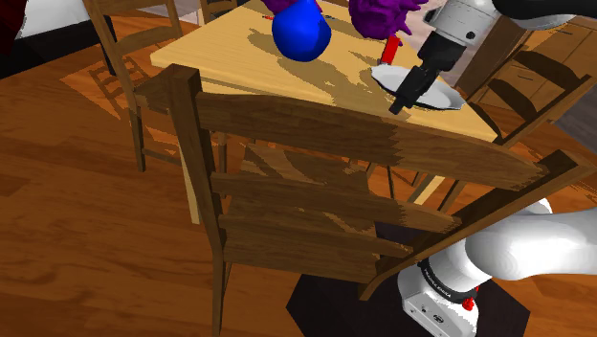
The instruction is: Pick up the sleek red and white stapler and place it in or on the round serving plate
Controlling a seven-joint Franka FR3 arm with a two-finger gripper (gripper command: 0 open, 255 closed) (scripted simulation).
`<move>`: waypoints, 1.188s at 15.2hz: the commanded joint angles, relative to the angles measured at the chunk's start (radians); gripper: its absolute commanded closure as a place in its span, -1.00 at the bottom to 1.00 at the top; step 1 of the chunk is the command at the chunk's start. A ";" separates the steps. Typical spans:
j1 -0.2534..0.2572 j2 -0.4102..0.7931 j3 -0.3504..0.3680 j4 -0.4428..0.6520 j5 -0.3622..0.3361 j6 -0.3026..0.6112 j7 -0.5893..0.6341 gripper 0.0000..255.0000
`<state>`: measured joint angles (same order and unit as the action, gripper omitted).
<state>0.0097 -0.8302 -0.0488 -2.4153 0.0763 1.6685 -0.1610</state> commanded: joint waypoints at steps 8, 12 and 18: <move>-0.061 0.225 -0.028 0.175 -0.064 0.076 0.032 -1.00; -0.092 0.349 -0.045 0.292 -0.096 0.098 0.054 -1.00; -0.133 0.529 -0.074 0.492 -0.136 0.105 0.087 -1.00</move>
<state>-0.1154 -0.3233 -0.1164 -1.9490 -0.0521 1.7717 -0.0784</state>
